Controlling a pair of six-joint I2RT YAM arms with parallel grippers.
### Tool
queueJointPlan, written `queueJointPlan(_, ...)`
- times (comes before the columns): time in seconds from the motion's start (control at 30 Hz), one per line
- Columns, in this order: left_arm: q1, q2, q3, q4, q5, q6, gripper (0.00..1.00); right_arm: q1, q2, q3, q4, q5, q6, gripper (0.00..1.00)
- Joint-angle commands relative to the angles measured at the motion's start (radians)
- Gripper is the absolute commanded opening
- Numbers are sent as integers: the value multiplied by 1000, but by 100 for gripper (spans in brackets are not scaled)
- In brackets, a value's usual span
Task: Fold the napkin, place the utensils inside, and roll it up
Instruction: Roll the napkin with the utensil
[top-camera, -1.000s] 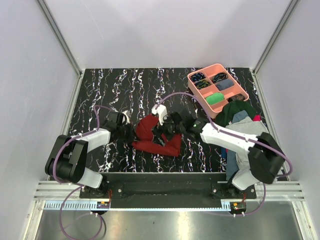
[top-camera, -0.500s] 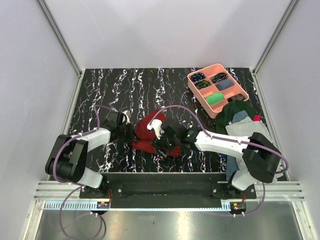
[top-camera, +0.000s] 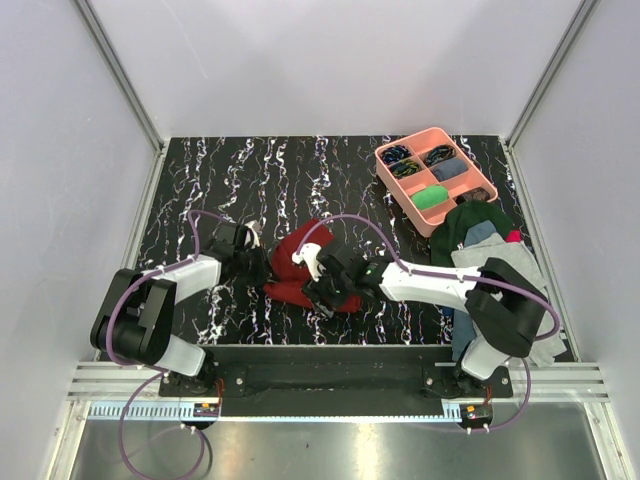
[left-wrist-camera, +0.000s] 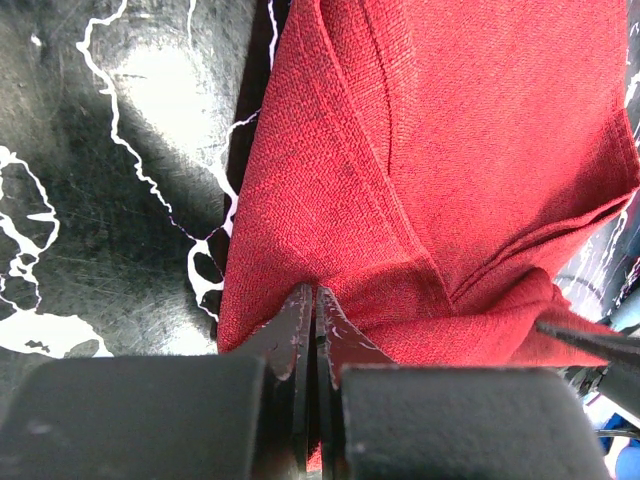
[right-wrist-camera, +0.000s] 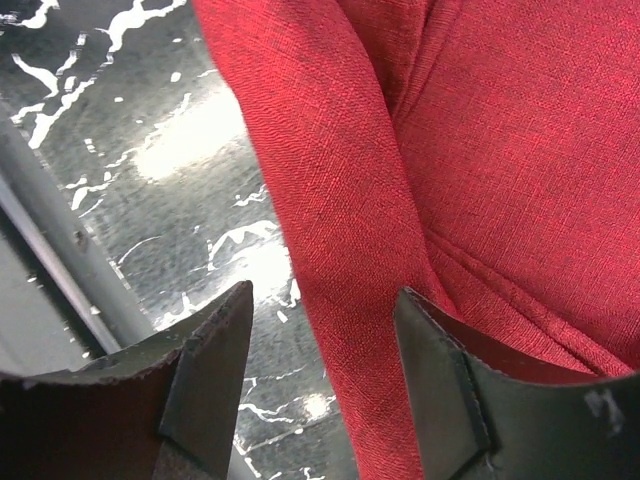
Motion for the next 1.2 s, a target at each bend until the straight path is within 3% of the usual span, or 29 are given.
queueJointPlan(0.0, -3, 17, 31, -29, 4, 29, 0, 0, 34, 5, 35, 52, -14, 68)
queueJointPlan(0.23, -3, 29, 43, -35, 12, 40, 0, 0, 68, 1, 47, 77, -33, 71)
queueJointPlan(0.43, -3, 52, 61, -63, 1, 45, 0, 18, -5, 44, 29, 33, -75, 75)
queueJointPlan(0.63, -3, 74, 71, -69, 8, 39, 0, 69, -28, 78, 44, 95, -160, 79)
queueJointPlan(1.17, -1, 71, 81, -77, 17, 43, 0, 101, 176, 129, 95, 152, -293, 82)
